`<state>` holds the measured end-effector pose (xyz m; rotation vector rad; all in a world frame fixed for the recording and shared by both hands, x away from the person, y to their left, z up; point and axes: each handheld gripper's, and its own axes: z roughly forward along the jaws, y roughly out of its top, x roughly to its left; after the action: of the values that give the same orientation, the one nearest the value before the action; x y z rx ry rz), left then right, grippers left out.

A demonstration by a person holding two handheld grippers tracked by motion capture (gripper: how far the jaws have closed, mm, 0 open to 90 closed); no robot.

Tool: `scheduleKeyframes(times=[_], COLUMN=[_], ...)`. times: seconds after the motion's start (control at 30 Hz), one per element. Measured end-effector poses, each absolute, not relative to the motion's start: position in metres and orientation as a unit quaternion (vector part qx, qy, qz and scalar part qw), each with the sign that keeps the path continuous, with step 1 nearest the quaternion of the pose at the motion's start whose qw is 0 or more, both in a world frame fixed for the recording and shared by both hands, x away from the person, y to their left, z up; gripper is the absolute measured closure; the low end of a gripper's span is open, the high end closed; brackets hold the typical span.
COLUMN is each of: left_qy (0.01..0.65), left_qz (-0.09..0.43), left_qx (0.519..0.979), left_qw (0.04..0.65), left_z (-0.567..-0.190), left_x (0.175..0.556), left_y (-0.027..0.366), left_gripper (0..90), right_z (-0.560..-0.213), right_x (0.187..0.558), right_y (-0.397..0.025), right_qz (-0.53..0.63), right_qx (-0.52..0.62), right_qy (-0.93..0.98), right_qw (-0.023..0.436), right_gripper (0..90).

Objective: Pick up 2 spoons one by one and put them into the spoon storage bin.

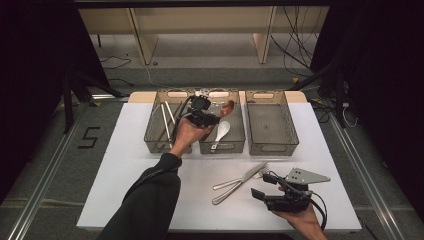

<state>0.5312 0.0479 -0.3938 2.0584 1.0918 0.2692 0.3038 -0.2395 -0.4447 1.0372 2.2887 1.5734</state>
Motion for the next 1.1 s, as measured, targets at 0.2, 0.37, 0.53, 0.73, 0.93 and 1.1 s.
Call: scheduleKeyframes(times=[0.2,0.37,0.53,0.73,0.93,1.1], left_qy=[0.430,0.420,0.415,0.404,0.397,0.398], left_qz=[0.095,0.091,0.092,0.102,0.104,0.107], left_qx=[0.807,0.806,0.794,0.787,0.786,0.783], left_qw=[0.393,0.407,0.435,0.455,0.462,0.466], left_z=[-0.383,-0.376,-0.371,-0.370,-0.383,-0.397], left_x=[0.523,0.506,0.483,0.449,0.420,0.403], left_y=[0.057,0.072,0.090,0.114,0.126,0.136], left_gripper=[53.0,39.6,33.2,27.9,24.4,23.0], right_z=[-0.445,-0.444,-0.444,-0.443,-0.444,-0.444], right_x=[0.304,0.303,0.304,0.304,0.304,0.305], right_y=[-0.239,-0.240,-0.239,-0.240,-0.238,-0.238], right_qz=[0.529,0.528,0.526,0.525,0.523,0.522], right_qx=[0.349,0.350,0.350,0.350,0.348,0.348], right_qy=[0.769,0.768,0.770,0.770,0.773,0.773], right_qw=[0.089,0.091,0.093,0.096,0.095,0.095], right_gripper=[29.8,29.8,29.8,29.8,29.8,29.8])
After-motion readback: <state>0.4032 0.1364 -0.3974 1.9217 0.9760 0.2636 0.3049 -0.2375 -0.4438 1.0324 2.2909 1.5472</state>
